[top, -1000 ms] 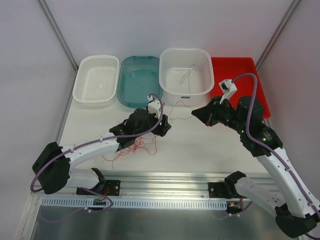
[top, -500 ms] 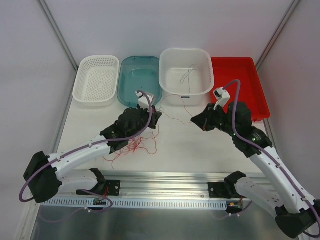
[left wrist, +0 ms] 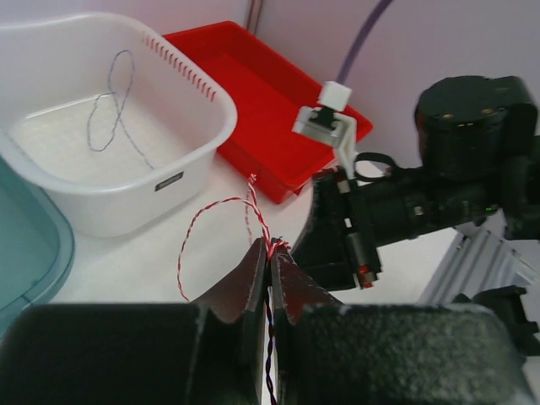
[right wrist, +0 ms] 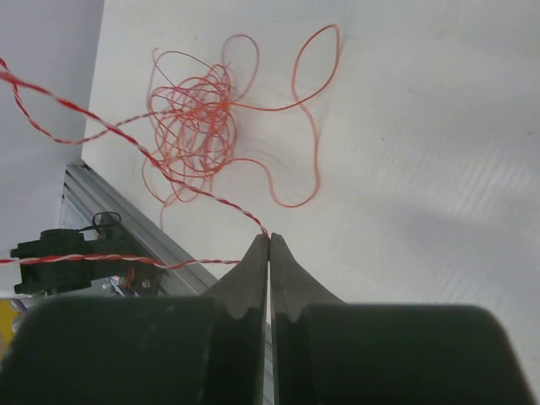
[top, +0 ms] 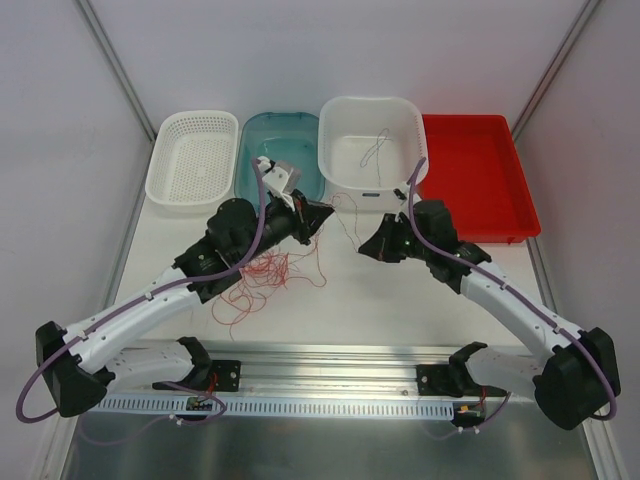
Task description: Untangle the cables
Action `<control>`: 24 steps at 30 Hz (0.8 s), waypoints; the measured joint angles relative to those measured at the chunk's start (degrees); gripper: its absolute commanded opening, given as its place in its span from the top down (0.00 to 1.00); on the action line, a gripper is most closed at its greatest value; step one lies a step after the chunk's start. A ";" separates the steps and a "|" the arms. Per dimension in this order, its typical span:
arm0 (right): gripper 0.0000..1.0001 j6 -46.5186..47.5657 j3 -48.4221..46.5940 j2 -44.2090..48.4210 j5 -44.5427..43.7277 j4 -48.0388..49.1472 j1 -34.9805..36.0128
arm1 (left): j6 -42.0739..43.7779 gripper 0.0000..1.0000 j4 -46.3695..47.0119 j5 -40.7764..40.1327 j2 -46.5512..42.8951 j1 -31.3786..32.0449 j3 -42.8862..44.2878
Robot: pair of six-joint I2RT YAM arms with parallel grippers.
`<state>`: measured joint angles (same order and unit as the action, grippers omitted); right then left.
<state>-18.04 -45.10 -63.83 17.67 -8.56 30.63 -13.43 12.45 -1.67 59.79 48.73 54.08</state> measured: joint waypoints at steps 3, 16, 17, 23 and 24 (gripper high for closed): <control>0.99 -0.61 -1.77 -1.86 1.36 2.56 1.07 | -1.33 1.00 -1.27 3.17 1.22 -0.11 3.80; 0.82 -4.44 -3.06 -6.36 5.66 13.94 2.47 | -4.04 1.00 -2.45 8.44 7.54 -1.20 13.07; 0.79 -4.22 -2.78 -6.25 5.64 13.79 2.54 | -3.34 1.00 -2.47 7.23 7.54 -1.20 13.05; 0.55 -0.63 -1.16 -2.03 3.50 7.93 2.62 | 0.50 1.00 -2.60 -0.83 6.69 -1.20 10.58; 0.51 0.39 -0.98 -0.79 2.69 6.32 2.62 | 0.94 1.00 -2.80 -2.14 6.60 -1.20 10.36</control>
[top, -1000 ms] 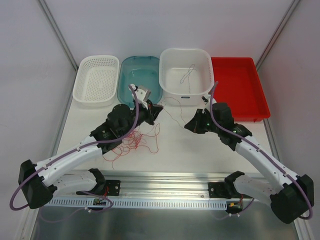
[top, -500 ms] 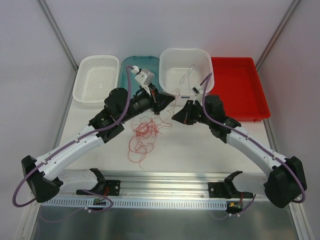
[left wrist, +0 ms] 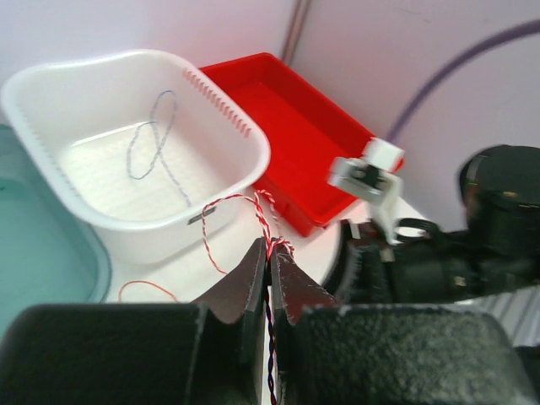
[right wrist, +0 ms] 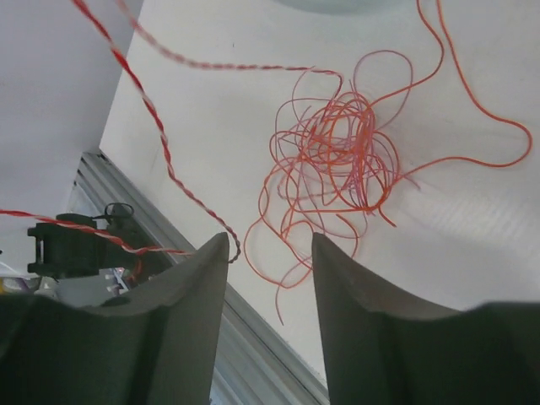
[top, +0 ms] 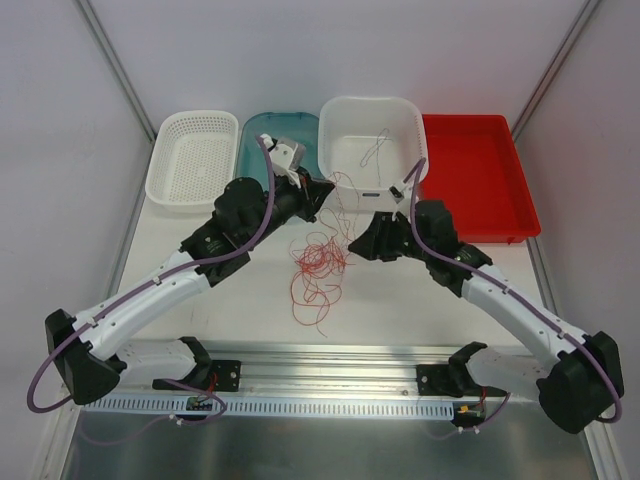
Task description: Untangle the cables
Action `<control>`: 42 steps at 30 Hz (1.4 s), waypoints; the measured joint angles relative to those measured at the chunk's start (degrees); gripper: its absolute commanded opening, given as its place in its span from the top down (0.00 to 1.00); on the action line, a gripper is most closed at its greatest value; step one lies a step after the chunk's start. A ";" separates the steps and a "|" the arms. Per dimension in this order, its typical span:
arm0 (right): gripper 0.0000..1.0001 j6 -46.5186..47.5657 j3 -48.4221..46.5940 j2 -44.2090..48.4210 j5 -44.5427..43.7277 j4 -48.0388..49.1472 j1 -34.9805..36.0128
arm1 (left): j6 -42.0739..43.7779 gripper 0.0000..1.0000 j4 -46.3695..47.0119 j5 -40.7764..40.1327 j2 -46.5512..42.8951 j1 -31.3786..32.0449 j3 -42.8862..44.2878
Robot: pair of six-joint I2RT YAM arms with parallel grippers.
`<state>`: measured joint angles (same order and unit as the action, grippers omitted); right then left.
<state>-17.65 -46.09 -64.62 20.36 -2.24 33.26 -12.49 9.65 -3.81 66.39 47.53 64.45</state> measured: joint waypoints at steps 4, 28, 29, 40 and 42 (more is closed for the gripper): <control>0.39 2.91 1.14 5.88 -3.23 -4.20 0.00 | 1.84 1.00 -1.31 -4.07 -0.33 0.00 -0.11; 0.19 4.83 7.80 29.66 -13.75 -3.26 -0.55 | 5.70 1.00 -6.51 -14.08 0.59 0.02 -2.25; 0.18 4.85 6.99 29.53 -13.77 -3.37 -0.55 | 5.64 1.00 -6.51 -14.08 0.76 0.02 -2.40; 0.23 4.61 9.27 13.86 -13.68 3.78 -1.81 | 4.96 1.00 -6.64 -14.03 0.07 0.02 -2.58; 0.26 3.82 10.23 7.67 -12.70 5.92 -1.92 | 4.79 1.00 -6.97 -14.03 -1.05 0.02 -2.58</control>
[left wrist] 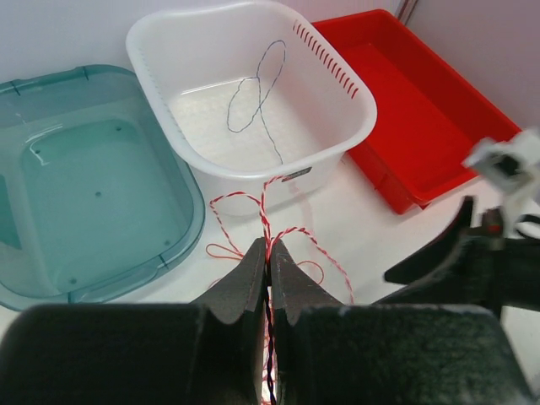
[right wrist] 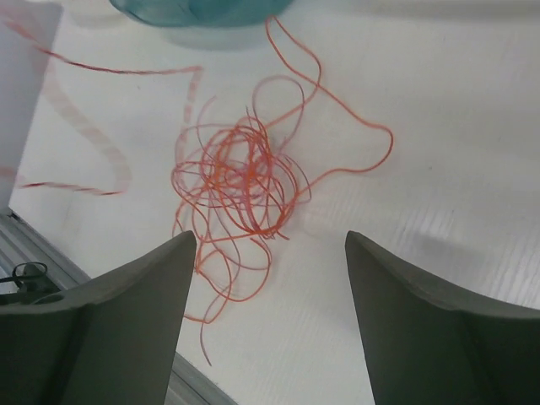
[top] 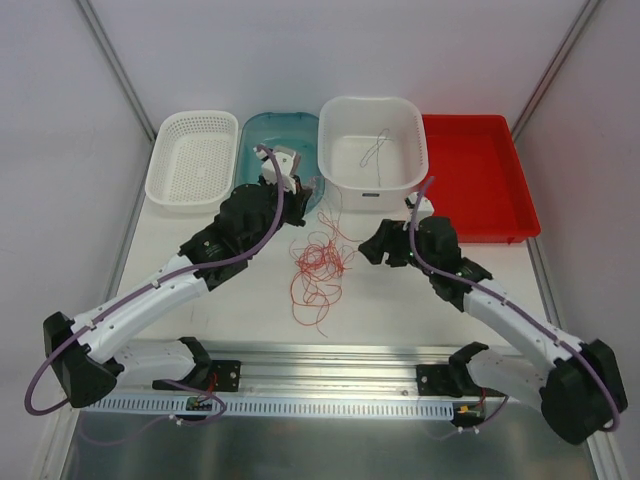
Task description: Untangle the cables
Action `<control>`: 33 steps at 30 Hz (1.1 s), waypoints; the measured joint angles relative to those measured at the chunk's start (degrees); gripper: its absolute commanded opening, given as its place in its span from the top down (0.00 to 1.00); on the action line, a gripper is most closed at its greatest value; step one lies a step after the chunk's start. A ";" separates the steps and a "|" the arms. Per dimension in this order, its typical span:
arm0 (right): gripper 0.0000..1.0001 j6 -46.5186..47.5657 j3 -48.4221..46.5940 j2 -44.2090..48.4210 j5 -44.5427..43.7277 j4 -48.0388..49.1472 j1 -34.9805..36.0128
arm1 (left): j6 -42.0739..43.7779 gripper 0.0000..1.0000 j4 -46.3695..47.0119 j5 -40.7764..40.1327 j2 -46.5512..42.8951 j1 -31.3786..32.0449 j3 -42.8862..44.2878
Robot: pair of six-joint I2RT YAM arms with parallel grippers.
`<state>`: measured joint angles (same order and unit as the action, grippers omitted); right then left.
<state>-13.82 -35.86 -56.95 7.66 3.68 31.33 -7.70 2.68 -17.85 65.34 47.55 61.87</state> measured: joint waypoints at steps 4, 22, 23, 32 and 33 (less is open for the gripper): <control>0.32 -2.21 0.83 -12.28 3.67 5.18 -0.04 | -0.33 1.00 -0.26 -0.02 -2.29 0.00 0.00; 0.42 -3.39 -8.87 -26.40 7.54 12.22 3.74 | -2.19 1.00 -2.69 0.81 -5.51 0.00 -0.31; 0.43 -3.26 -9.62 -27.47 7.39 12.20 4.00 | -2.27 1.00 -2.69 0.81 -5.73 -0.02 -0.46; 0.64 -2.99 -13.09 -36.17 4.46 8.90 5.77 | -2.99 1.00 -3.48 0.83 -6.54 0.00 -0.79; 0.67 -3.02 -13.09 -36.83 4.09 8.68 5.79 | -3.06 1.00 -3.87 0.83 -6.80 0.00 -0.81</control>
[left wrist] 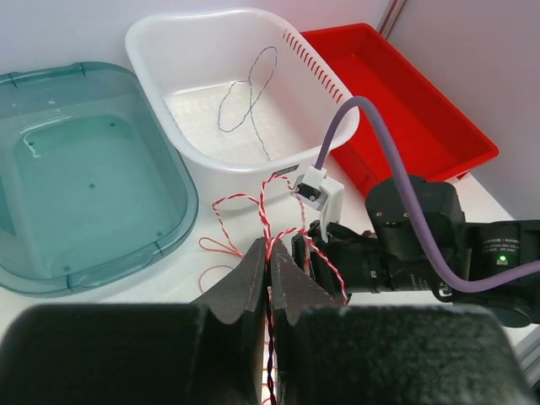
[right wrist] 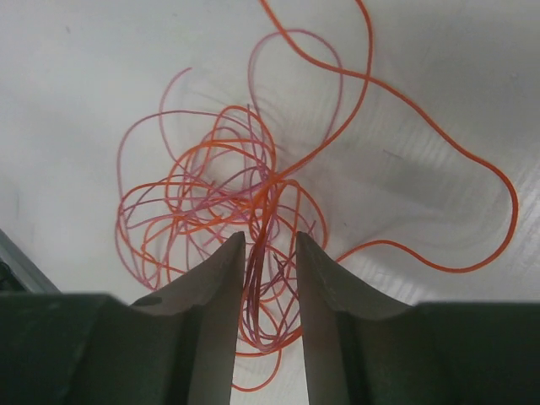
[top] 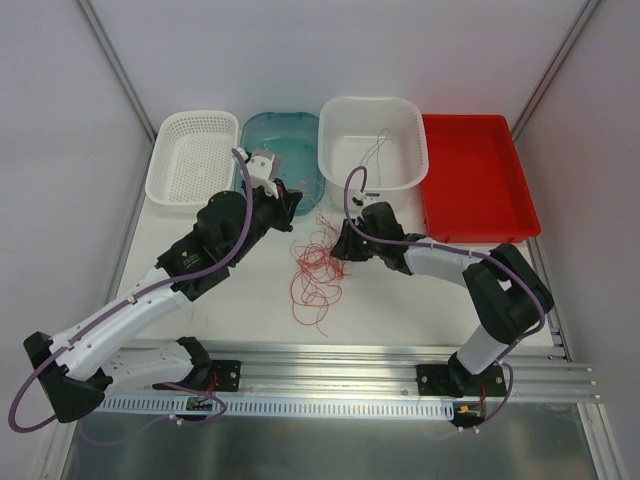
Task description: Untangle the cables
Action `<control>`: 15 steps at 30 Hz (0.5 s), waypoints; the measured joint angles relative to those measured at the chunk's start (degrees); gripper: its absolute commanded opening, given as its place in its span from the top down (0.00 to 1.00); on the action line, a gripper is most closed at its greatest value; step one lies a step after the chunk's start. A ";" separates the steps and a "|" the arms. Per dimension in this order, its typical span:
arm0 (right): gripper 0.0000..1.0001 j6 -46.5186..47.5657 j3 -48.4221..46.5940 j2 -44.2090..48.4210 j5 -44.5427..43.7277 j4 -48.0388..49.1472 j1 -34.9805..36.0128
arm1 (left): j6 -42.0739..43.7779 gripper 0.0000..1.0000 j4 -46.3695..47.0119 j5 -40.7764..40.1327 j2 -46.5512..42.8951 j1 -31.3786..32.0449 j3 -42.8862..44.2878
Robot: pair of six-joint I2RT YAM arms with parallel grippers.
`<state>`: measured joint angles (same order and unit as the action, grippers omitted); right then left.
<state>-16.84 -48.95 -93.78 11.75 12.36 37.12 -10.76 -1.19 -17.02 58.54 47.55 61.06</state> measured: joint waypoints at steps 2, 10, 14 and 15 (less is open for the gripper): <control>0.76 0.09 -0.02 -1.14 -0.90 -0.63 -0.02 | -0.07 1.00 -0.72 0.00 -0.55 0.00 0.00; 0.91 0.11 2.60 -1.11 -2.86 -2.01 -4.04 | 0.85 1.00 -6.19 -3.41 -5.11 -0.04 0.00; 0.91 0.00 6.95 0.68 -3.08 -3.13 -8.81 | 1.31 1.00 -10.75 -6.38 -7.52 -0.24 1.92; 0.92 0.26 7.52 1.44 -3.23 -3.45 -9.77 | 1.38 1.00 -11.58 -6.71 -7.85 -0.44 2.54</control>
<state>-16.58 -41.43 -92.33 8.51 8.91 27.35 -9.39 -12.78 -23.73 50.70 47.11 63.59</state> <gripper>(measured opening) 0.092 0.009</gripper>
